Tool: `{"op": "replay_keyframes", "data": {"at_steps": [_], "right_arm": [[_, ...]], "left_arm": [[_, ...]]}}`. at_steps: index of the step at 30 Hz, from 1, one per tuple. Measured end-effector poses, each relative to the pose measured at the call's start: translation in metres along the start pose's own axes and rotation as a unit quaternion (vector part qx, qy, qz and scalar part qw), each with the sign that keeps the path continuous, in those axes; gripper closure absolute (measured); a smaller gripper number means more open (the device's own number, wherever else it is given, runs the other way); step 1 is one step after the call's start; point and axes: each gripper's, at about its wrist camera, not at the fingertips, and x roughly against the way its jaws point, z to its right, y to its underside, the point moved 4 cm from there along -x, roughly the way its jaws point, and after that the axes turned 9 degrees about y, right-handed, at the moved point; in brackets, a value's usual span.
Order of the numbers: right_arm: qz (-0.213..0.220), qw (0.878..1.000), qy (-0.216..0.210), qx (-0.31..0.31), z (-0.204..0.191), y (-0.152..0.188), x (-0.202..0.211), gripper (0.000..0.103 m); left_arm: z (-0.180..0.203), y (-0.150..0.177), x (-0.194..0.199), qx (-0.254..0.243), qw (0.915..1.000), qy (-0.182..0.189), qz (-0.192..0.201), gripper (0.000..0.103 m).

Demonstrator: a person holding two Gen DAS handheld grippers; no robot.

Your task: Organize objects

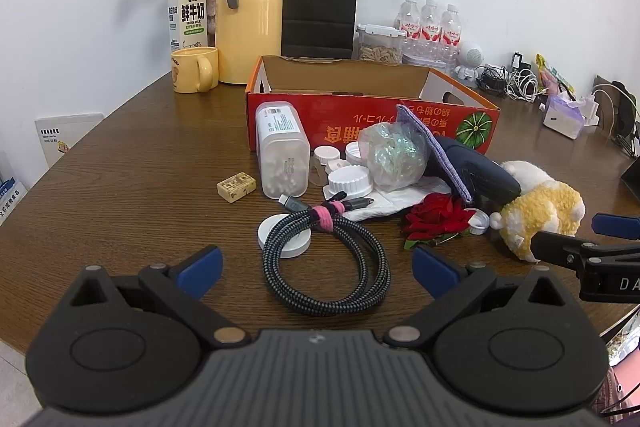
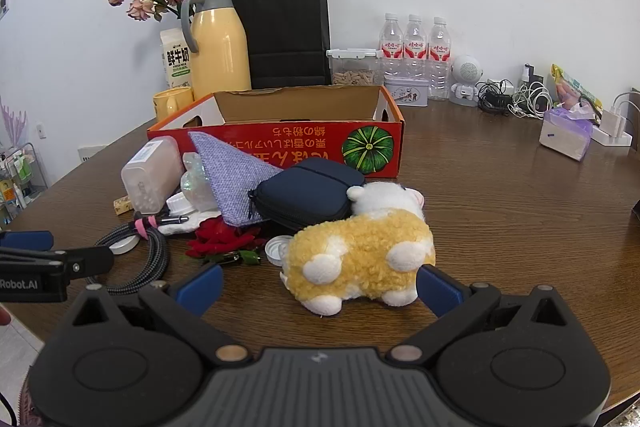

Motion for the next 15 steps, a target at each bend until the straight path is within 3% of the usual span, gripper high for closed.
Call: {"op": "replay_keyframes", "data": {"at_steps": [15], "right_arm": [[0.001, 1.000, 0.001, 0.001, -0.0010, 0.0002, 0.0014, 0.000]], "left_arm": [[-0.0011, -0.0014, 0.0003, -0.001, 1.0000, 0.000, 0.000, 0.000]]}}
